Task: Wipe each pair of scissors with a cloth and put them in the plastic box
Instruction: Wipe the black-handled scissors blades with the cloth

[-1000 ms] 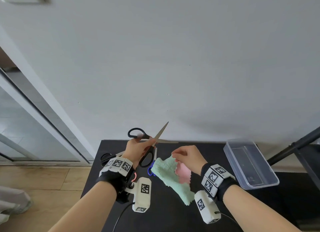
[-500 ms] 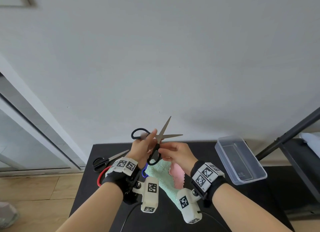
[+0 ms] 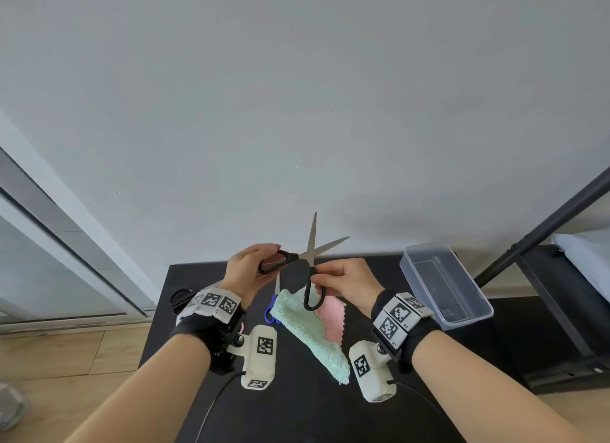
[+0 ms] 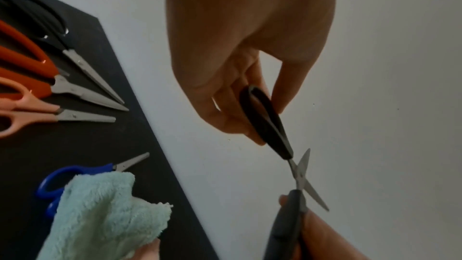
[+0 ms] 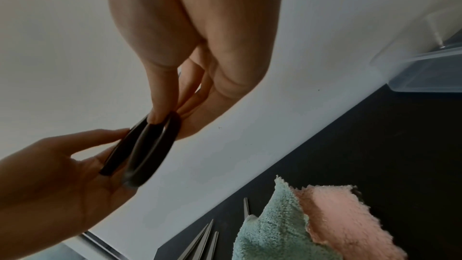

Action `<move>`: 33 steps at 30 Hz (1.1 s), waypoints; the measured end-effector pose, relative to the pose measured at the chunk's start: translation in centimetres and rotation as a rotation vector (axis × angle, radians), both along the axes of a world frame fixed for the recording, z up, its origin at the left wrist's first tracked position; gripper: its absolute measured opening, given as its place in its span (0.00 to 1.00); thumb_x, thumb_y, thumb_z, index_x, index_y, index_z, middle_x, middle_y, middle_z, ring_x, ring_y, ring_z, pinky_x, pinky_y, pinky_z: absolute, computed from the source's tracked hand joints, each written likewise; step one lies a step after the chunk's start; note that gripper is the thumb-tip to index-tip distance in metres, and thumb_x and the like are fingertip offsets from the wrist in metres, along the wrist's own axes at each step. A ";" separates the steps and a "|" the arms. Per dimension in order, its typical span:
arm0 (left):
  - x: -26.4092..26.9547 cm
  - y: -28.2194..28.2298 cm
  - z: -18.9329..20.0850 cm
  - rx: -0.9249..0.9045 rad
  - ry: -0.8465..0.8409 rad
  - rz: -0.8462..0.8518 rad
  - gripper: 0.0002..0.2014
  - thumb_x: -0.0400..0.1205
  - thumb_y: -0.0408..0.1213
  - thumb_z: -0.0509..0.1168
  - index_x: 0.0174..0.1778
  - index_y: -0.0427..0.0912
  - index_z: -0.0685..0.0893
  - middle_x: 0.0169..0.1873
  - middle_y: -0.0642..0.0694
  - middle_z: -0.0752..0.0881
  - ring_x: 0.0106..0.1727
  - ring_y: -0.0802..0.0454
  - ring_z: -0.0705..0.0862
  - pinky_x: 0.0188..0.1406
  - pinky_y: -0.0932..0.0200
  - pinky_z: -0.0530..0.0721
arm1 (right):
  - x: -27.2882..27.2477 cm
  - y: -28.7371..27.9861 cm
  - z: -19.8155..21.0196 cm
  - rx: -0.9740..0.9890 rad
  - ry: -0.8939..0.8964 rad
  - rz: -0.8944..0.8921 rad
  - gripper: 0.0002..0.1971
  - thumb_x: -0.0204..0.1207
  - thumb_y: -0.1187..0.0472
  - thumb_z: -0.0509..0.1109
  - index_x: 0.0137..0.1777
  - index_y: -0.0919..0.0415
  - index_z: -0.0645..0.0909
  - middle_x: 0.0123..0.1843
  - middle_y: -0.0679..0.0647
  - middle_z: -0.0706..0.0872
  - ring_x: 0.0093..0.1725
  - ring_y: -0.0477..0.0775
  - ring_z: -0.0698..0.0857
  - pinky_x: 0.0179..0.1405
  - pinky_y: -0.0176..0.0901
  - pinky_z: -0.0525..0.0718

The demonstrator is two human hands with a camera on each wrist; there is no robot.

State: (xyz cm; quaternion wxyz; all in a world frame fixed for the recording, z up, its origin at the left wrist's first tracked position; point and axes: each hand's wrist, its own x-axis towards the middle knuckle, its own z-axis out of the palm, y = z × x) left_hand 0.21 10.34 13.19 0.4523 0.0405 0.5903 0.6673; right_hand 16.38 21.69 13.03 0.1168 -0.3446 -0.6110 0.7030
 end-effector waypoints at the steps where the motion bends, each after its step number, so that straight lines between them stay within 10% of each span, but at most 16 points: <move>1: 0.1 -0.1 0.0 -0.019 0.034 -0.034 0.06 0.80 0.27 0.66 0.50 0.34 0.87 0.42 0.37 0.89 0.42 0.47 0.88 0.39 0.60 0.86 | 0.2 0.0 0.1 0.003 0.000 -0.011 0.10 0.72 0.75 0.73 0.53 0.73 0.86 0.48 0.70 0.87 0.44 0.61 0.85 0.43 0.37 0.89; 11: 0.9 -0.6 -0.7 -0.168 0.059 -0.387 0.10 0.80 0.22 0.64 0.53 0.32 0.87 0.48 0.37 0.91 0.46 0.45 0.91 0.51 0.51 0.88 | 0.9 -0.1 -0.3 -0.026 -0.027 -0.057 0.09 0.72 0.77 0.73 0.52 0.74 0.86 0.46 0.71 0.88 0.44 0.64 0.85 0.41 0.38 0.90; 29: 1.7 0.3 -2.3 -0.085 0.019 -0.455 0.09 0.79 0.20 0.64 0.52 0.32 0.84 0.52 0.35 0.89 0.55 0.42 0.89 0.51 0.48 0.88 | 1.0 0.7 -1.4 0.028 -0.039 -0.128 0.12 0.72 0.76 0.72 0.56 0.73 0.85 0.37 0.55 0.90 0.33 0.43 0.89 0.35 0.30 0.85; 33: 3.1 1.7 -2.1 -0.080 0.035 -0.499 0.12 0.77 0.22 0.69 0.56 0.33 0.84 0.52 0.36 0.90 0.53 0.44 0.90 0.45 0.56 0.88 | 2.5 1.7 -1.5 0.227 -0.116 -0.084 0.10 0.72 0.71 0.74 0.53 0.63 0.89 0.43 0.51 0.91 0.44 0.43 0.90 0.49 0.33 0.86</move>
